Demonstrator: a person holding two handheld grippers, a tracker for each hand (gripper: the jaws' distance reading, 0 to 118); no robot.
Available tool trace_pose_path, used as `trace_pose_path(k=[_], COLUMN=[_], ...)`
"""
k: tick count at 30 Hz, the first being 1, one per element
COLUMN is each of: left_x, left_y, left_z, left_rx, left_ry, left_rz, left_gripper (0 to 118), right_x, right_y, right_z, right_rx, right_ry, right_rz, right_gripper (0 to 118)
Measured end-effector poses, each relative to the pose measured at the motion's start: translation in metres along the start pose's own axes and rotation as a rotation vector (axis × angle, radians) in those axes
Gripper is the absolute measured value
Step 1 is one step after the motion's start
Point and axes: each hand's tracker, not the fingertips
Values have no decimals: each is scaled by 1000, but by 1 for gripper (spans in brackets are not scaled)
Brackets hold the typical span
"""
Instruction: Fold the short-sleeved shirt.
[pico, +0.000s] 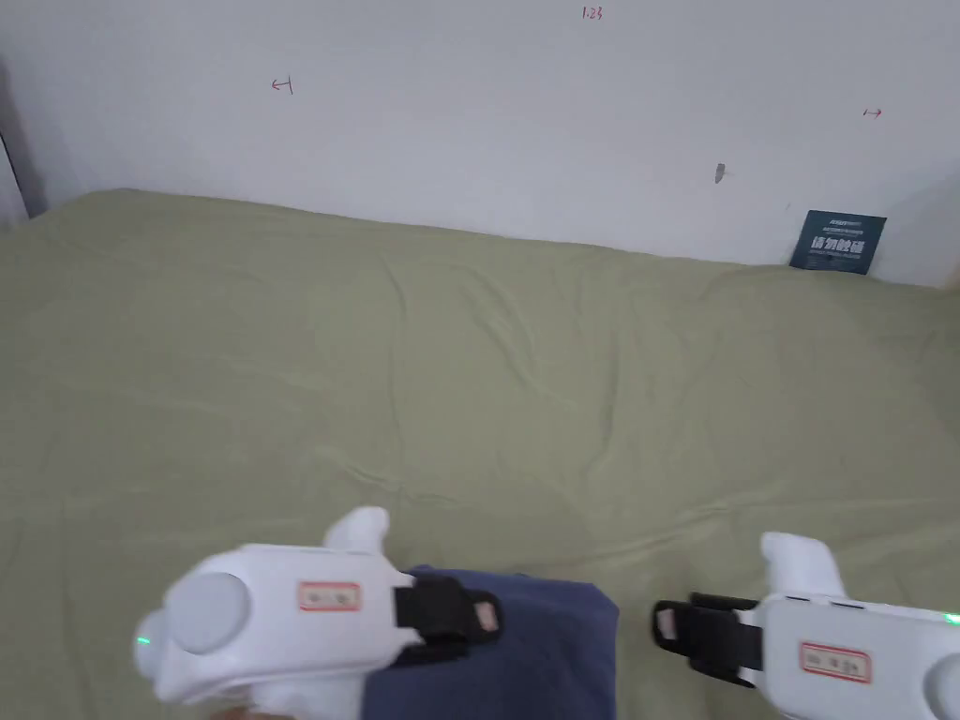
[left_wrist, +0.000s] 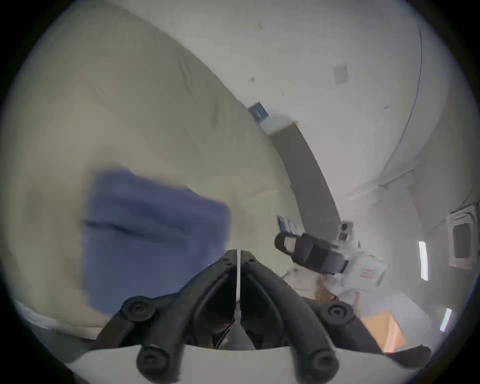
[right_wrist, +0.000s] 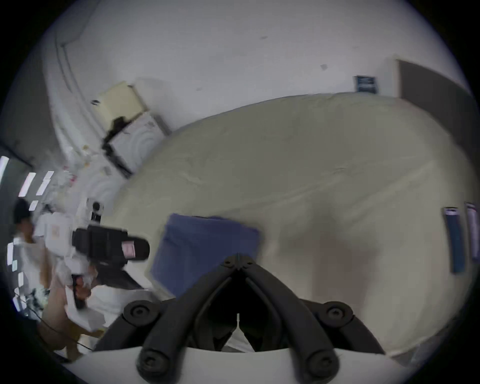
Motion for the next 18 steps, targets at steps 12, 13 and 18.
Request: trace_pose_path(k=[12, 13, 18], left_x=[-92, -93, -93], left_y=[3, 1, 0], left_z=[29, 23, -21], left_rx=[39, 20, -16], left_ry=[59, 22, -71], left_rz=[221, 238, 251], left_gripper=[87, 87, 94], right_x=[58, 63, 76], right_y=[-38, -41, -48], right_z=[-145, -143, -139], right_rx=[-181, -173, -158], right_ry=[459, 456, 485], right_rz=[-423, -451, -456], right_gripper=[0, 0, 0])
